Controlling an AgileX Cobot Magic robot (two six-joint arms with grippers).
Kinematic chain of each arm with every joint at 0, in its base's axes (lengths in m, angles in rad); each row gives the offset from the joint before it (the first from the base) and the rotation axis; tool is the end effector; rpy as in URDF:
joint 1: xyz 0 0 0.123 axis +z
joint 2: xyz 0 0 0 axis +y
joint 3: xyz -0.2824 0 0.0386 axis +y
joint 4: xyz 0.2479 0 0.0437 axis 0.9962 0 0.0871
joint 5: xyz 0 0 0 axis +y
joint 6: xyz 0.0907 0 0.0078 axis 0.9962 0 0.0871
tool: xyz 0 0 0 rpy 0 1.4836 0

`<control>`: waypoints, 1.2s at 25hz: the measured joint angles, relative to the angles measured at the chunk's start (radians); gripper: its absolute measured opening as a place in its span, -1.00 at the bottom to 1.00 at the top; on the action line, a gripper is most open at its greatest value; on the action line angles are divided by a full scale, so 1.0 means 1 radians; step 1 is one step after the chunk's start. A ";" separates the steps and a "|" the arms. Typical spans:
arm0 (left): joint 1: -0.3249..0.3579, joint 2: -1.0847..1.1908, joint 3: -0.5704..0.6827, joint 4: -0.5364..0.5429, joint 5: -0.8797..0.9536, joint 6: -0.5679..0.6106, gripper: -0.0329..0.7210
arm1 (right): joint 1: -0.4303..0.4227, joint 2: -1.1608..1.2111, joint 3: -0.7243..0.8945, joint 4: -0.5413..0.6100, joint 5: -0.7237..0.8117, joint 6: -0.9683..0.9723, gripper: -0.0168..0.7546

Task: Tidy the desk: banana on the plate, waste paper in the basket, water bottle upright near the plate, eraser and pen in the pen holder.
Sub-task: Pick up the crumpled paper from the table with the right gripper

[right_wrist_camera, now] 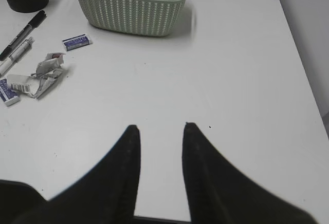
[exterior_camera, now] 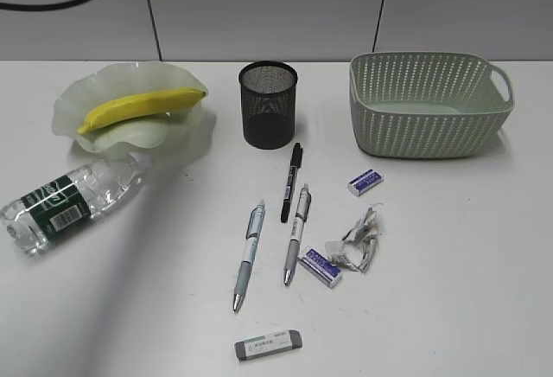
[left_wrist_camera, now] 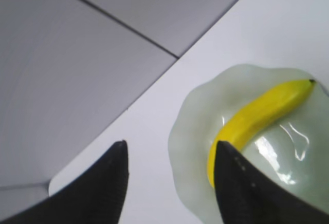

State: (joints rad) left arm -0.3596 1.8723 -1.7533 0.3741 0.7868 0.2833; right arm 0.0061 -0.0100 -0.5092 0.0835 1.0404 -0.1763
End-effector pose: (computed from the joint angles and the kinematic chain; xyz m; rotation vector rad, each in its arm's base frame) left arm 0.4148 -0.1307 0.3331 0.9216 2.1678 0.4029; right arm -0.0069 0.0065 0.2815 -0.1861 1.9934 -0.0099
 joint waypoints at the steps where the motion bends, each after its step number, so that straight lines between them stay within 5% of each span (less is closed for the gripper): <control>1: 0.000 -0.028 0.000 -0.002 0.047 -0.034 0.16 | 0.000 0.000 0.000 0.000 0.000 0.000 -0.33; 8: 0.006 -0.266 0.000 -0.134 0.394 -0.225 0.15 | 0.000 0.000 0.000 0.000 0.000 0.000 -0.33; 13: 0.006 -0.482 0.079 -0.273 0.424 -0.283 0.03 | 0.000 0.000 0.000 0.000 0.000 0.000 -0.33; 30: 0.006 -1.563 1.046 -0.313 0.294 -0.341 -0.05 | 0.000 0.000 0.000 0.005 0.000 0.000 -0.33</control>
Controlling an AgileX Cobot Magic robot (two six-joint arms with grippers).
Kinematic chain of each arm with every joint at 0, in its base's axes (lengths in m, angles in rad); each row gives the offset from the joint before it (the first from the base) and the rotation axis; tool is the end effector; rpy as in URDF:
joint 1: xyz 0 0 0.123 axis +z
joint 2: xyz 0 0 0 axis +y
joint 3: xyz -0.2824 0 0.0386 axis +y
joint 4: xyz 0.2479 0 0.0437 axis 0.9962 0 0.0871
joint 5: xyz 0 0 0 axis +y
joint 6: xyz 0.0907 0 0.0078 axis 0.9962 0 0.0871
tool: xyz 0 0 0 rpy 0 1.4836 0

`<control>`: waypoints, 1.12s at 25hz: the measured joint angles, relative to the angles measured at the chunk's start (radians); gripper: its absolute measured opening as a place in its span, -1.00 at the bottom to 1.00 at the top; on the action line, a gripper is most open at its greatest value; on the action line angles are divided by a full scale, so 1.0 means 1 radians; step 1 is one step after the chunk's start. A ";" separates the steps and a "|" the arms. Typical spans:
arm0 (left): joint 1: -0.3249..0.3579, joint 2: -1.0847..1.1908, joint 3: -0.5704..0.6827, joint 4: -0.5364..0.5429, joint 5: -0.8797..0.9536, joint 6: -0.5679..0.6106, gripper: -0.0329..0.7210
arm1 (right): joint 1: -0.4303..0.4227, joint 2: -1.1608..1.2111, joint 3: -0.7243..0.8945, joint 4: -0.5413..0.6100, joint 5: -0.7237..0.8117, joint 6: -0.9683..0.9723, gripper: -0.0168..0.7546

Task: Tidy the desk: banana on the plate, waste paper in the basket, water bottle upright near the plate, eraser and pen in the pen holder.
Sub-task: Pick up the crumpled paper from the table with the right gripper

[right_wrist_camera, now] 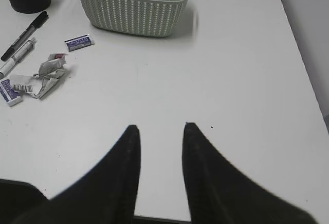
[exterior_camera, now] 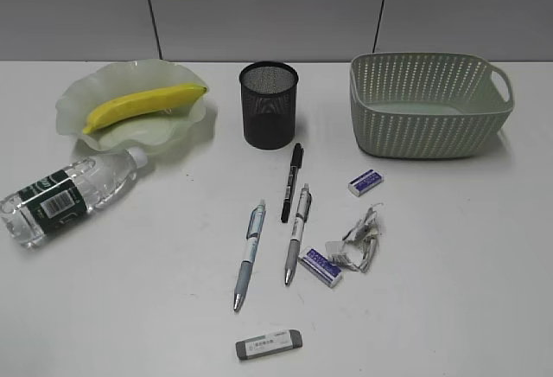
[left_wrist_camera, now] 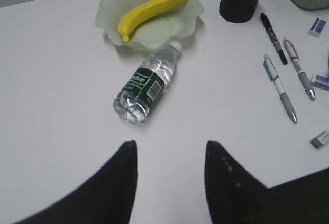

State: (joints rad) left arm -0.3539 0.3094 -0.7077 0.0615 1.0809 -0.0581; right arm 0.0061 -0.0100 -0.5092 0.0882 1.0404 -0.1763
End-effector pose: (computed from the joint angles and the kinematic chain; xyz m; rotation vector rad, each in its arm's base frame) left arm 0.0294 -0.0056 0.3312 0.3198 2.1452 -0.1614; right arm -0.0069 0.0069 0.2816 -0.1863 1.9931 -0.0043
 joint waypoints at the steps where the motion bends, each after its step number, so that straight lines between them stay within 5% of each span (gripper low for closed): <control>1: 0.000 -0.057 0.037 0.000 -0.002 0.000 -0.05 | 0.000 0.000 0.000 0.003 0.000 0.000 -0.33; 6: 0.000 -0.288 0.149 0.000 -0.003 -0.001 -0.07 | 0.000 0.051 -0.045 0.110 -0.070 -0.056 -0.33; 13: 0.000 -0.301 0.170 -0.002 -0.018 -0.003 -0.09 | 0.017 0.489 -0.169 0.250 -0.139 -0.161 -0.30; 18: 0.000 -0.301 0.170 -0.002 -0.020 -0.003 -0.09 | 0.088 0.856 -0.319 0.351 -0.169 -0.196 0.00; 22: 0.000 -0.301 0.170 -0.001 -0.020 -0.003 -0.09 | 0.181 1.148 -0.455 0.363 -0.122 -0.145 0.31; 28: 0.000 -0.301 0.170 -0.001 -0.020 -0.003 -0.09 | 0.374 1.555 -0.655 0.218 -0.090 0.224 0.38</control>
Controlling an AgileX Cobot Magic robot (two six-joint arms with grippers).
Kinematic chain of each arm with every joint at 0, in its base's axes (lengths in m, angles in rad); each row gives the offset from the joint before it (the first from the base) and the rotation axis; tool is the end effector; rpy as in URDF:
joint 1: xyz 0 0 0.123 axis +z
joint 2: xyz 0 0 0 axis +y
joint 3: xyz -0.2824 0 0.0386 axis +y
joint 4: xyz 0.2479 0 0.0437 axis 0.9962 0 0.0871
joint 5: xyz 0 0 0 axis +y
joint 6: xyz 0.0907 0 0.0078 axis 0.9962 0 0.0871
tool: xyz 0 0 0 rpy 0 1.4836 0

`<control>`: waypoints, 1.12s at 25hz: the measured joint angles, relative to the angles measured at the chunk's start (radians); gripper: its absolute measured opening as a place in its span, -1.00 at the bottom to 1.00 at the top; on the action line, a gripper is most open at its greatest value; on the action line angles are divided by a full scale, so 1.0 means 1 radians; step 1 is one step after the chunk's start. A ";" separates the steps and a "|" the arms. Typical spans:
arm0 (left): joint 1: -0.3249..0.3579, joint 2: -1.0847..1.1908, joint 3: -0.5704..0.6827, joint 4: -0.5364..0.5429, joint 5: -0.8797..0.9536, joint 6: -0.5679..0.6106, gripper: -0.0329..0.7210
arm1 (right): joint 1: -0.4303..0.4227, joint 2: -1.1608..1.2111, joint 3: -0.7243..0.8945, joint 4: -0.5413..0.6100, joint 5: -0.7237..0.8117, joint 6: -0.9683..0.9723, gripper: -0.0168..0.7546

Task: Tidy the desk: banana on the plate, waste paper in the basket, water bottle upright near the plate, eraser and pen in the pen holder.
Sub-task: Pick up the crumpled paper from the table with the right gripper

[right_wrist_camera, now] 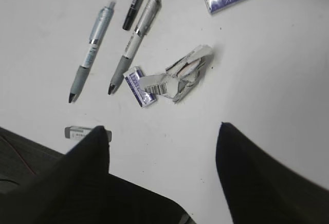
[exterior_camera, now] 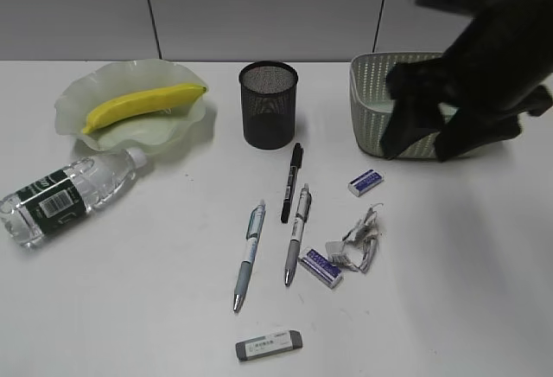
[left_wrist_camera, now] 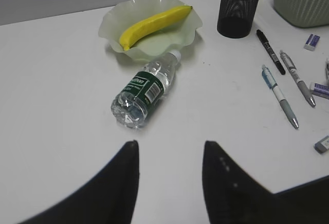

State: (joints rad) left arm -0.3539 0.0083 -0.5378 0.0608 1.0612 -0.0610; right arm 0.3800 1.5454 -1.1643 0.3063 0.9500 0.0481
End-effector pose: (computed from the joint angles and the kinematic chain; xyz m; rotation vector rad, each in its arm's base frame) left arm -0.0060 0.0074 0.2877 0.2908 1.9980 -0.1916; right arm 0.2776 0.1350 0.2717 -0.2753 2.8297 0.4884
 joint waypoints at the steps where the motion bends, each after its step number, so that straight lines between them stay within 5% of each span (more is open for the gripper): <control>1: 0.000 0.000 0.000 0.000 0.000 0.000 -0.09 | 0.028 0.052 -0.029 -0.024 0.008 0.062 0.38; 5: 0.000 0.000 0.000 0.000 0.000 0.000 -0.09 | 0.078 0.261 -0.116 -0.046 0.024 0.245 0.39; 15: 0.000 0.000 0.000 0.000 0.000 0.000 -0.09 | 0.079 0.554 -0.171 -0.078 -0.039 0.312 0.35; 18: 0.000 0.000 0.000 0.000 0.000 0.000 -0.09 | 0.079 0.590 -0.173 -0.077 -0.038 0.313 0.13; 23: 0.000 0.000 0.000 0.000 0.000 0.000 -0.09 | 0.079 0.598 -0.179 -0.084 -0.021 0.313 -0.74; 28: 0.000 0.000 0.000 0.000 0.000 0.000 -0.09 | 0.079 0.543 -0.201 -0.108 0.011 0.313 -0.81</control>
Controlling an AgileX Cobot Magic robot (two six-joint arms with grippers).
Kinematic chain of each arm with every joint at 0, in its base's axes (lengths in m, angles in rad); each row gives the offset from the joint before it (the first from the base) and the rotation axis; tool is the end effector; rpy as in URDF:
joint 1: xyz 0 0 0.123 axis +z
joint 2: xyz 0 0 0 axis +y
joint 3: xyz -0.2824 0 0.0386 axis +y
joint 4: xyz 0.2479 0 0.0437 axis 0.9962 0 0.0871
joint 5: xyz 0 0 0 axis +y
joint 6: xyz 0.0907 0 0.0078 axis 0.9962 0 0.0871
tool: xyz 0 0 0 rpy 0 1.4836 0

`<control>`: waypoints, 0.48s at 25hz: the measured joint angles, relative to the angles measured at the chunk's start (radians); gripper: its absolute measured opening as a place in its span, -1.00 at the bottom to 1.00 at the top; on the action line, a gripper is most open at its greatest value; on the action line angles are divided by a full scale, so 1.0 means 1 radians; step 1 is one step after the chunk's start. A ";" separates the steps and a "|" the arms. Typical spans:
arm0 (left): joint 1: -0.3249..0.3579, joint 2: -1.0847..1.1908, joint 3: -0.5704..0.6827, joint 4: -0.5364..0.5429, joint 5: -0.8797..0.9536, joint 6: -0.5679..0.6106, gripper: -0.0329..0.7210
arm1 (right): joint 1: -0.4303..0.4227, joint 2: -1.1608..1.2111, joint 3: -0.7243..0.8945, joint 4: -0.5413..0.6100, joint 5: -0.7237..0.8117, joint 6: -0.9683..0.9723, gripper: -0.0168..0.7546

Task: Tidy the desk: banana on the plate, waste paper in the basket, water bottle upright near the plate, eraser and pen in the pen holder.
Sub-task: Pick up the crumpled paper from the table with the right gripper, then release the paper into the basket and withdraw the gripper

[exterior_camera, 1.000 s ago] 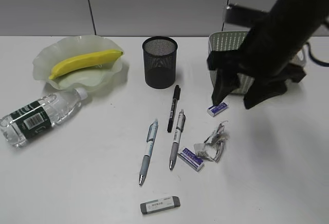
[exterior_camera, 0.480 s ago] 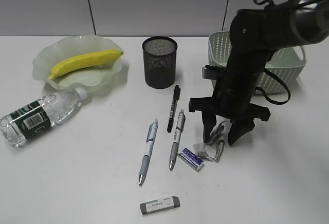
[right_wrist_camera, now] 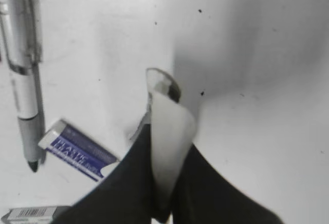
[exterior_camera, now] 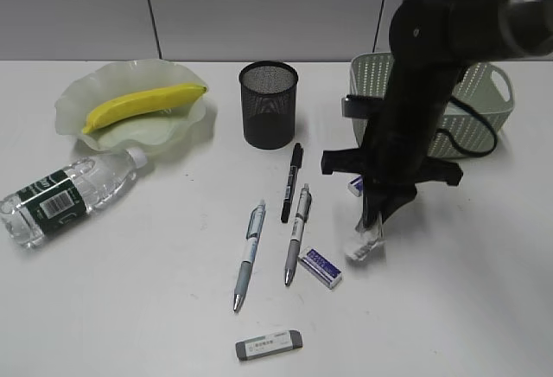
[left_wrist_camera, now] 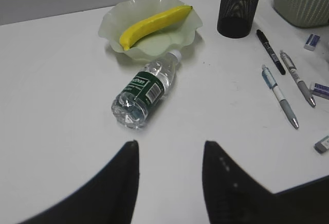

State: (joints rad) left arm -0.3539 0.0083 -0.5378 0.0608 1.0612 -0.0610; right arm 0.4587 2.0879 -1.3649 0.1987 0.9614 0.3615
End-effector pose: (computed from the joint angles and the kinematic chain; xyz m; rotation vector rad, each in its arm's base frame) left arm -0.0060 0.0074 0.2877 0.2908 1.9980 -0.1916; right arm 0.3398 0.1843 0.1283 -0.0288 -3.0459 -0.2098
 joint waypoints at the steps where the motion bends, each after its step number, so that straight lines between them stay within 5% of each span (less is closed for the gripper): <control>1: 0.000 0.000 0.000 0.000 0.000 0.000 -0.09 | 0.000 -0.022 -0.008 -0.008 0.016 0.000 -0.81; 6: 0.000 0.000 0.000 0.000 0.000 0.000 -0.09 | 0.000 -0.189 -0.062 -0.123 0.035 0.001 -0.81; 12: 0.000 0.000 0.000 0.000 0.000 0.000 -0.09 | -0.042 -0.299 -0.077 -0.494 -0.202 0.091 -0.81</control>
State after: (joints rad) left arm -0.3539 0.0083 -0.5378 0.0608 1.0612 -0.0610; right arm 0.4164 1.7886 -1.4421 -0.2954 0.7597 0.4523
